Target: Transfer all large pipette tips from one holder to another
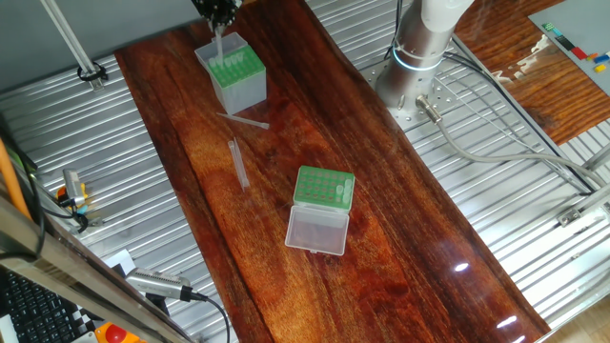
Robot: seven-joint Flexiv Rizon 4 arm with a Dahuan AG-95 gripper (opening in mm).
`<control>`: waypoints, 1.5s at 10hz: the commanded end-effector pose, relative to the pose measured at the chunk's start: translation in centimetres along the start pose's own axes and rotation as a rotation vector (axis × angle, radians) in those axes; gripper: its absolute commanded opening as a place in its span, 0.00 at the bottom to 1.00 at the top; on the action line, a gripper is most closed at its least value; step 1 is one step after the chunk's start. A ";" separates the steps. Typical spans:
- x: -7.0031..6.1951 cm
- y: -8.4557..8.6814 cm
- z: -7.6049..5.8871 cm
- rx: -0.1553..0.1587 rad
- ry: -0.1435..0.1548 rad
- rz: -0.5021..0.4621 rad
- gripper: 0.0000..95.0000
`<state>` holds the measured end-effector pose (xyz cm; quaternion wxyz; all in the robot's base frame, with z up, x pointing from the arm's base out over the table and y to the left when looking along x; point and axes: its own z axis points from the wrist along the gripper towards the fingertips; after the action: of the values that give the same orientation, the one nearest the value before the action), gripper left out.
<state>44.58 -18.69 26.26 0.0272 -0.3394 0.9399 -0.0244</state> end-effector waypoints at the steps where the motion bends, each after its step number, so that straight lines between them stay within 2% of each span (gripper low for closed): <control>1: 0.0 0.0 0.5 -0.010 -0.029 -0.014 0.00; 5: -0.4 -0.6 1.6 -0.025 -0.065 -0.033 0.00; 7: -0.3 -0.5 2.1 -0.026 -0.076 -0.044 0.40; 11: -0.6 -0.4 2.0 -0.024 -0.072 -0.043 0.40; 13: -1.9 1.3 0.6 -0.017 -0.058 0.021 0.40; 15: -2.2 1.6 0.4 -0.019 -0.046 0.093 0.40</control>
<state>45.05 -16.23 25.75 0.0511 -0.3107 0.9491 -0.0066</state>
